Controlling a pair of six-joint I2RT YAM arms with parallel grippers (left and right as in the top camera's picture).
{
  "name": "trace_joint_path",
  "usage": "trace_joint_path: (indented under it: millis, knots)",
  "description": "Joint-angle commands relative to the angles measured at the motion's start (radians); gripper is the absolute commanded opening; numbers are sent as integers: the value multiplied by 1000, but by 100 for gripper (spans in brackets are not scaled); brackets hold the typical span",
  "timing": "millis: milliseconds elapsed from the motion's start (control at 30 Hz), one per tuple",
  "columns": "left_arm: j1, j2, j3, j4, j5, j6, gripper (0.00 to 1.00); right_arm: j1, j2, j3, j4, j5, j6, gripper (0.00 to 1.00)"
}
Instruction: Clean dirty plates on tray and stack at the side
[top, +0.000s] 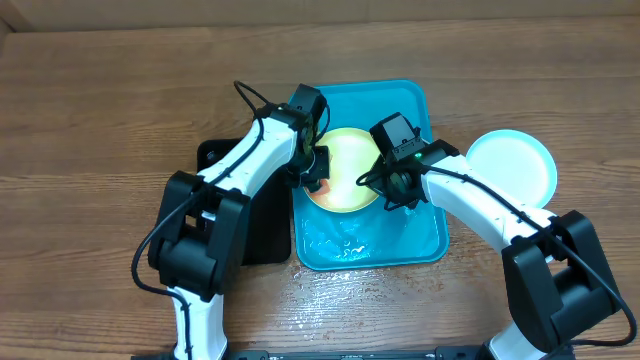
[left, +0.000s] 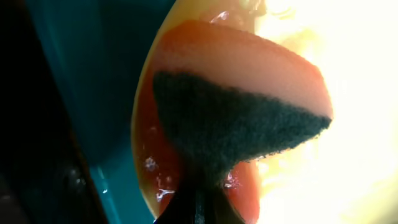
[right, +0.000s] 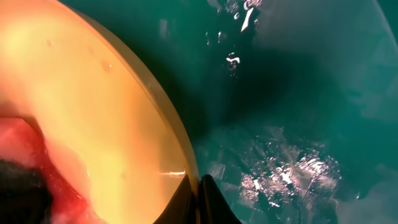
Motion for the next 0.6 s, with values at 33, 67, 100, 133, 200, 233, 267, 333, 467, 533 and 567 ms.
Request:
trace_joint_path:
  millis: [33, 67, 100, 133, 200, 233, 267, 333, 467, 533, 567]
  knots:
    - [3, 69, 2, -72, -145, 45, 4, 11, -3, -2, 16, -6, 8, 4]
    - [3, 69, 8, -94, -160, 46, 4, 11, -3, -2, 18, -6, 8, 4]
    - [5, 69, 20, -115, -171, 46, 4, 11, -3, -2, 21, -6, 8, 4]
    - [6, 69, 39, -139, -178, 55, 4, 11, -3, -2, 22, -6, 8, 4]
    - [6, 69, 79, -163, -164, 64, 4, 11, -3, -2, 21, -6, 8, 4]
    - [6, 69, 101, -163, -125, 80, 4, 12, -3, -2, 21, -6, 8, 4]
    - [4, 69, 116, -157, -73, 100, 4, 12, -3, -2, 22, -6, 8, 4]
    - [3, 69, 128, -136, 64, 125, 4, 12, -3, -2, 23, -6, 8, 4]
    - [-1, 86, 122, -134, 246, 151, 4, 12, -3, -2, 22, -7, 8, 4]
    - [-5, 101, 119, -147, 312, 169, 4, 12, -3, -2, 22, -6, 8, 4]
    - [-9, 111, 118, -156, 336, 177, 4, 12, -3, -2, 23, -7, 8, 4]
